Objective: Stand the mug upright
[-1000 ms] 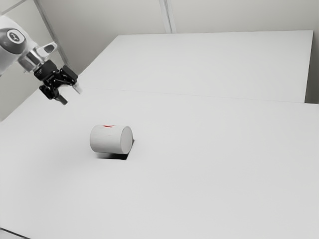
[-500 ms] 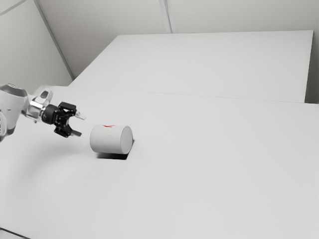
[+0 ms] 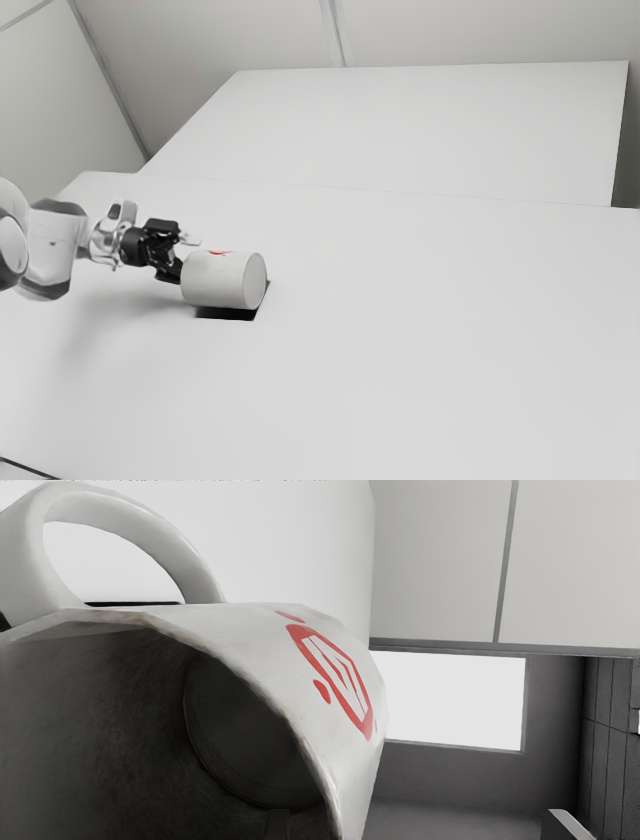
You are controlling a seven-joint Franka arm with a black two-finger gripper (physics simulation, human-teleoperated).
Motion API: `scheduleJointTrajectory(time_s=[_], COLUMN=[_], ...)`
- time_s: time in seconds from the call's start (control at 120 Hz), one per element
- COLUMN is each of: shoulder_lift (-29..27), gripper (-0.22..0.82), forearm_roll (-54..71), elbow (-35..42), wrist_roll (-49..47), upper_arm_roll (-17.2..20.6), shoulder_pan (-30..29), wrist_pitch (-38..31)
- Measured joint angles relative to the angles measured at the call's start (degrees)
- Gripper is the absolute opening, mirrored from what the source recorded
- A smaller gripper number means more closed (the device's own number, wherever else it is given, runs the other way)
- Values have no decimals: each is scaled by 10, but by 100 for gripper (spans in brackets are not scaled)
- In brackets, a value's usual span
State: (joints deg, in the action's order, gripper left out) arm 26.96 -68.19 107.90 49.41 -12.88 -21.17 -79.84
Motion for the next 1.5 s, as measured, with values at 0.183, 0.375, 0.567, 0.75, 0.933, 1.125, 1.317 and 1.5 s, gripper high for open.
scheduleJointTrajectory(time_s=[0.183, 0.375, 0.567, 0.75, 0.933, 1.125, 1.317, 1.5], shoulder_lift=[4, 7, -35, -118, -195, -212, -214, -214], gripper=[7, -10, -15, -17, -18, -18, -18, -18], forearm_roll=[-10, -13, -7, 101, 332, 561, 672, 704], elbow=[1, 1, 1, -5, -14, -24, 23, 78], wrist_roll=[25, 44, 55, 42, -16, -105, -180, -234], upper_arm_roll=[0, 0, 0, 15, 75, 138, 164, 169], shoulder_pan=[1, 2, 11, 51, 73, 83, 83, 85], wrist_pitch=[2, 3, 1, -57, -154, -233, -321, -411])
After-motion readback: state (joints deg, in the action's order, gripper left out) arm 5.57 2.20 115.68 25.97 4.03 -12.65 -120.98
